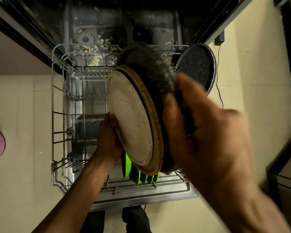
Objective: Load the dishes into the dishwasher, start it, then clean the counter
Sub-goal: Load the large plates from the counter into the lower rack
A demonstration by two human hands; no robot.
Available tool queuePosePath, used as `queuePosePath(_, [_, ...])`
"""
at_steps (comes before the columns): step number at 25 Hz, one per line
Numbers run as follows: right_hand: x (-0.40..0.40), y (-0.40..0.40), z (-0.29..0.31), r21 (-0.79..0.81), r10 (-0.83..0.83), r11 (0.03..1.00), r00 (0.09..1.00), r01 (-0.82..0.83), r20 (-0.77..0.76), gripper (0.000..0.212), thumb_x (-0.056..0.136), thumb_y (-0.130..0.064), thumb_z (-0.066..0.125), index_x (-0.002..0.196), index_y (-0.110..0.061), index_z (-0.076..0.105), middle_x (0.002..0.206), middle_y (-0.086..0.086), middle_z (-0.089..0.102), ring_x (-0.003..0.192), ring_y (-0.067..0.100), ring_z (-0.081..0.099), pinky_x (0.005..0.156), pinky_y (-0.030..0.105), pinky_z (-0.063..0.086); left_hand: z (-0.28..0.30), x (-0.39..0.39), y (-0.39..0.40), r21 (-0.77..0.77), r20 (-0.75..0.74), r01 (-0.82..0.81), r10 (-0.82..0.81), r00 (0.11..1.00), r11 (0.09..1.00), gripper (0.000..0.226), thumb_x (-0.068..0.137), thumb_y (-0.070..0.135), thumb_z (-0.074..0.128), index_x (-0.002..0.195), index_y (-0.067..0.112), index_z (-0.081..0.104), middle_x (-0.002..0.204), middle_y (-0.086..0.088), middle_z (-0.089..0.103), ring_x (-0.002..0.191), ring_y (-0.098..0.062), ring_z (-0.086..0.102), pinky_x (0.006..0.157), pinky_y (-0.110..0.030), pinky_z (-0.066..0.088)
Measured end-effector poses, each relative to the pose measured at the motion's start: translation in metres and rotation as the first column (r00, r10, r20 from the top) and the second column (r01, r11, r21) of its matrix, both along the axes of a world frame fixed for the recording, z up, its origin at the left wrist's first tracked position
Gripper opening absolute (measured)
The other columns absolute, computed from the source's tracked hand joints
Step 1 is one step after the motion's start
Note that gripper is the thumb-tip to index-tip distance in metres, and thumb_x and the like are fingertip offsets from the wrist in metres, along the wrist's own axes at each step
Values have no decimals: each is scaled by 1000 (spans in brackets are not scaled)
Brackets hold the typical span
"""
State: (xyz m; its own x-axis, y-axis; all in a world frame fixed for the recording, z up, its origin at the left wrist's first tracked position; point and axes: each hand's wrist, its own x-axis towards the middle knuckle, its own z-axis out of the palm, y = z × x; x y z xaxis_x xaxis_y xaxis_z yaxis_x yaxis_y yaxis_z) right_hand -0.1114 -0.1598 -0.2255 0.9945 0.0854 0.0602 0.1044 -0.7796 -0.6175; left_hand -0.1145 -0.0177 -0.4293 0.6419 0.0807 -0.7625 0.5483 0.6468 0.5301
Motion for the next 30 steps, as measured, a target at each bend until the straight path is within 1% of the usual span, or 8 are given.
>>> queuePosePath(2, [14, -34, -3, -52, -121, 991, 987, 127, 102, 28, 99, -28, 45, 119, -19, 62, 67, -5, 65, 48, 13, 59, 52, 30, 52, -2, 0, 4, 20, 29, 61, -62, 998, 998, 24, 100, 19, 41, 118, 17, 56, 101, -4, 67, 92, -23, 65, 70, -35, 54])
queuePosePath(4, [38, -75, -12, -20, -248, 968, 966, 250, 74, 24, 98, -34, 41, 112, -26, 58, 84, 5, 70, 67, 29, 67, 70, 46, 56, 3, 2, 6, -18, 31, 62, -61, 998, 998, 20, 102, 18, 38, 109, 17, 56, 77, 1, 68, 65, -15, 65, 54, -26, 53])
queuePosePath(7, [58, -111, -39, -137, -351, 925, 935, 354, 44, 24, 98, -25, 42, 114, -20, 59, 90, 10, 69, 74, 32, 68, 67, 43, 58, 10, 5, 3, -92, 19, 28, -27, 999, 995, 21, 102, 15, 35, 96, 17, 54, 57, 4, 62, 43, -8, 57, 41, -16, 46])
queuePosePath(12, [75, -135, -72, -342, -356, 881, 934, 328, -22, 21, 92, -11, 39, 103, -7, 56, 72, 17, 58, 58, 35, 53, 57, 46, 52, 12, 3, 6, -15, 22, 83, -83, 996, 996, 23, 100, 13, 37, 89, 17, 56, 56, 4, 63, 48, -9, 61, 44, -20, 49])
queuePosePath(17, [86, -140, -101, -392, -315, 881, 947, 266, -65, 22, 95, -9, 40, 109, -6, 57, 82, 19, 62, 68, 40, 59, 63, 51, 54, 5, -1, 9, 11, 24, 113, -113, 993, 994, 20, 99, 15, 39, 90, 17, 57, 60, 5, 63, 54, -10, 62, 48, -23, 51])
queuePosePath(24, [112, -139, -131, -464, -269, 867, 955, 184, -125, 18, 93, -3, 41, 101, -2, 57, 81, 14, 59, 70, 30, 57, 60, 32, 38, 2, -4, 12, -9, 34, 122, -121, 992, 993, 19, 101, 18, 39, 95, 16, 57, 66, 3, 63, 60, -13, 62, 51, -25, 52])
queuePosePath(27, [125, -135, -135, -464, -252, 871, 957, 161, -141, 16, 93, -3, 39, 90, -2, 54, 71, 6, 52, 60, 21, 48, 51, 24, 30, 0, -4, 11, -9, 33, 118, -117, 993, 993, 20, 101, 17, 38, 95, 17, 57, 67, 4, 63, 59, -10, 61, 49, -23, 52])
queuePosePath(30, [135, -135, -139, -424, -303, 878, 945, 225, -125, 16, 97, -8, 39, 95, -4, 55, 77, 6, 53, 63, 19, 46, 55, 28, 33, -1, -4, 11, 0, 29, 125, -125, 992, 992, 21, 101, 17, 38, 96, 17, 59, 70, 3, 63, 61, -11, 63, 50, -24, 53])
